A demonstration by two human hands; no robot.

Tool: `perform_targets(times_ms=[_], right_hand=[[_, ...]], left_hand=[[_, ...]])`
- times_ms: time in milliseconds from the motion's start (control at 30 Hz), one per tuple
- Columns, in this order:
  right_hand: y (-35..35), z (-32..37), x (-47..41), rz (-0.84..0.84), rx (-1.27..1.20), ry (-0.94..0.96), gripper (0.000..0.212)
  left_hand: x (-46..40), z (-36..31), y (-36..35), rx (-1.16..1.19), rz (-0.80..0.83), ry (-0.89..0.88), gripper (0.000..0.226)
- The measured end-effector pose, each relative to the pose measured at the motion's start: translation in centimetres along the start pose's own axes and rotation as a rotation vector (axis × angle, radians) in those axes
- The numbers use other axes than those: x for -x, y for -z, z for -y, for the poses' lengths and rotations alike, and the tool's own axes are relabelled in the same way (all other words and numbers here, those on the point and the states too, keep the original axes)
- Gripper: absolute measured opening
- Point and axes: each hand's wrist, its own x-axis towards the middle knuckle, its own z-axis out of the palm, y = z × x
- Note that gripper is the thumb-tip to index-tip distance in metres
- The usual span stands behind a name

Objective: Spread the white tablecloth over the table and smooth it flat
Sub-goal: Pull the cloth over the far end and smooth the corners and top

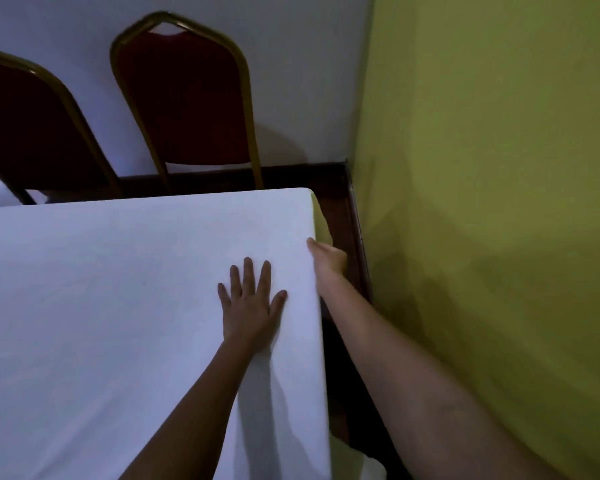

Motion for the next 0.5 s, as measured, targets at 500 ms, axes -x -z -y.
perform_targets(times_ms=[500], right_hand=[[2.1, 4.8, -7.7, 0.352, 0.164, -0.044, 0.037]], left_hand=[[-8.7, -4.8, 0.7, -0.037, -0.120, 0.016, 0.076]])
